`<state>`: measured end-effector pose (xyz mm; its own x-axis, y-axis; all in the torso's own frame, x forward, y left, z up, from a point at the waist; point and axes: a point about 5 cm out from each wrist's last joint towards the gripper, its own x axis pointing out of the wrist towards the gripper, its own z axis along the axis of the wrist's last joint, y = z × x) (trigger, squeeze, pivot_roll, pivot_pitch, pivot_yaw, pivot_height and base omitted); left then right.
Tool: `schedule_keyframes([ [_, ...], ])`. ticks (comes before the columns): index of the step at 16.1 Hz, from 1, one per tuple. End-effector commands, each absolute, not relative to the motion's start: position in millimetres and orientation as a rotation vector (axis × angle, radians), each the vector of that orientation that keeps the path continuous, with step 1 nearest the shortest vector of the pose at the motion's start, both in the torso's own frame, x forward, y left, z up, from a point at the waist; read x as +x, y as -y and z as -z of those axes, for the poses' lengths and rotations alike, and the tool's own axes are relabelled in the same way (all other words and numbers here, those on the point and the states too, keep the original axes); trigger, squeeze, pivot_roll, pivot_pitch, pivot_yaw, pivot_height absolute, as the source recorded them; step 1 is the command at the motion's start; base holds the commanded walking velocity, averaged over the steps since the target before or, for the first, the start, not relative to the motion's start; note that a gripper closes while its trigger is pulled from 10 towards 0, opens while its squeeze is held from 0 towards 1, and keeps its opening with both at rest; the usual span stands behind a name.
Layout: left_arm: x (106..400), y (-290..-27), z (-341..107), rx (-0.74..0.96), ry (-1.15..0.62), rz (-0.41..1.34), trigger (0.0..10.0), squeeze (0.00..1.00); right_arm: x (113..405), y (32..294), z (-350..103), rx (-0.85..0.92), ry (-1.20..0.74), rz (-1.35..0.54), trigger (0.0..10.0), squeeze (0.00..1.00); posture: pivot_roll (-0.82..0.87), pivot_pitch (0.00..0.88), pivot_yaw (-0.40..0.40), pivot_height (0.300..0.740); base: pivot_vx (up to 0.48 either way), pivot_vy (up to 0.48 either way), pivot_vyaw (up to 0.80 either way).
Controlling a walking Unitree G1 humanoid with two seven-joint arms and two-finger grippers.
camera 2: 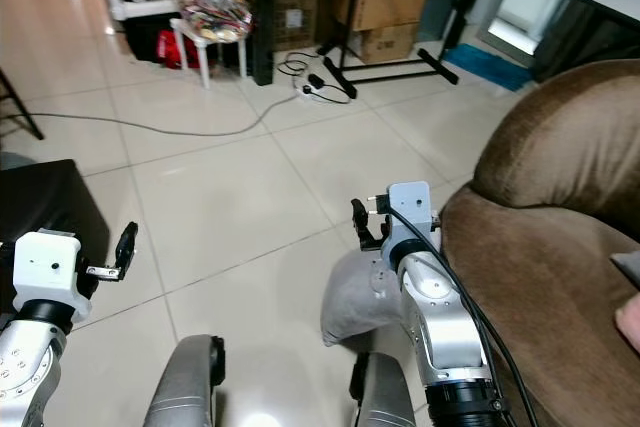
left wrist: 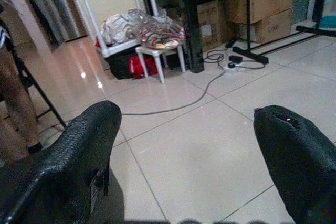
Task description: Move the pillow to the sofa from floor
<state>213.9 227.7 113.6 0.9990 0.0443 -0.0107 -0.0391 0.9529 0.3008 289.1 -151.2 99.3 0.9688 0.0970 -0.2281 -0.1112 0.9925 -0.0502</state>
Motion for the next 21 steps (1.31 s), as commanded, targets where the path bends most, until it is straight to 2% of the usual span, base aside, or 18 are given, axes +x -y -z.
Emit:
schedule_keyframes([
  [1,215.2,-224.4,-117.7,0.3,0.002,-0.028,10.0,1.0,288.7,157.1,-98.5,-0.055,-0.236,-0.083,10.0,1.0,0.02,0.0,-0.089,0.576,0.262,0.0,0.0],
  [4,216.2,-224.1,-118.2,0.297,0.006,-0.02,10.0,1.0,288.4,155.5,-99.2,-0.062,-0.236,-0.101,10.0,1.0,0.01,0.0,-0.086,0.576,0.286,0.0,0.0],
  [7,217.0,-223.9,-118.7,0.298,0.008,-0.019,10.0,1.0,289.9,156.7,-100.0,-0.091,-0.234,-0.078,10.0,1.0,0.01,0.0,-0.086,0.576,0.299,0.0,0.68],
  [18,217.5,-224.6,-118.0,0.304,0.009,-0.018,10.0,1.0,291.8,156.6,-99.3,-0.052,-0.237,-0.061,10.0,1.0,0.02,0.0,-0.095,0.576,0.301,0.0,0.0],
  [21,217.6,-225.5,-118.2,0.307,0.012,-0.018,10.0,1.0,291.2,155.0,-95.5,-0.017,-0.274,-0.054,10.0,1.0,0.03,0.0,-0.096,0.576,0.306,0.0,-0.66],
])
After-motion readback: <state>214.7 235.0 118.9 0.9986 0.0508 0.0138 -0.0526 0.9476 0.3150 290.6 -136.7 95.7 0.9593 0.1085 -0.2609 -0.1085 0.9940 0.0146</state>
